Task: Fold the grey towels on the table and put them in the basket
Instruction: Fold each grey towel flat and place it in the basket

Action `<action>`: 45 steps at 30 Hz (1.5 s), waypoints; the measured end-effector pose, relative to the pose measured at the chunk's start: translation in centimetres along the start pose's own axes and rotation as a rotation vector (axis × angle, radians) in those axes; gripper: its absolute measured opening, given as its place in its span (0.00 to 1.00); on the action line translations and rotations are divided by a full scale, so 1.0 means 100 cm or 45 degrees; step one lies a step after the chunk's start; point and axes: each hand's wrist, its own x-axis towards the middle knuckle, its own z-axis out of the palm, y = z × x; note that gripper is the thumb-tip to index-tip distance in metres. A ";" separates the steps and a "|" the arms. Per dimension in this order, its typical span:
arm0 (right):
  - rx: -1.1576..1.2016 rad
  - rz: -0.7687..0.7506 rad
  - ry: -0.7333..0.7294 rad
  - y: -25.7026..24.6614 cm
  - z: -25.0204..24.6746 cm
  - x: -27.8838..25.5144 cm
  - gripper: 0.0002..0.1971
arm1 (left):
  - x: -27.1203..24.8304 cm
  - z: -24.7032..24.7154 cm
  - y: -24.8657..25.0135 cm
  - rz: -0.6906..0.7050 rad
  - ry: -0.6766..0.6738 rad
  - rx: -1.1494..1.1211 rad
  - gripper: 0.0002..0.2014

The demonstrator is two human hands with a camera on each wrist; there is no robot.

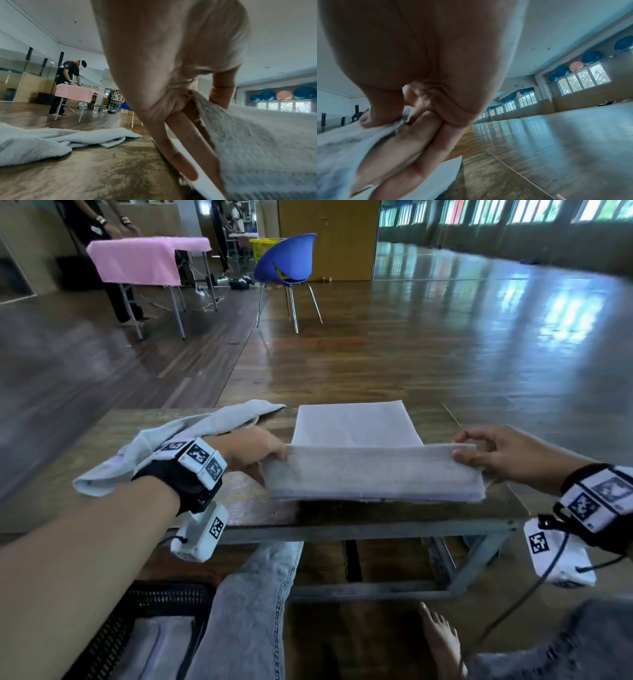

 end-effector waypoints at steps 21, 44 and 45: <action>-0.317 0.016 0.392 0.041 0.009 0.099 0.06 | 0.089 0.011 -0.007 0.356 0.504 0.032 0.13; -0.380 -0.253 0.447 0.049 0.031 0.160 0.05 | 0.146 0.016 -0.025 0.775 0.621 0.394 0.09; -0.320 -0.279 0.491 0.044 0.031 0.150 0.05 | 0.137 0.014 -0.027 0.785 0.663 0.403 0.09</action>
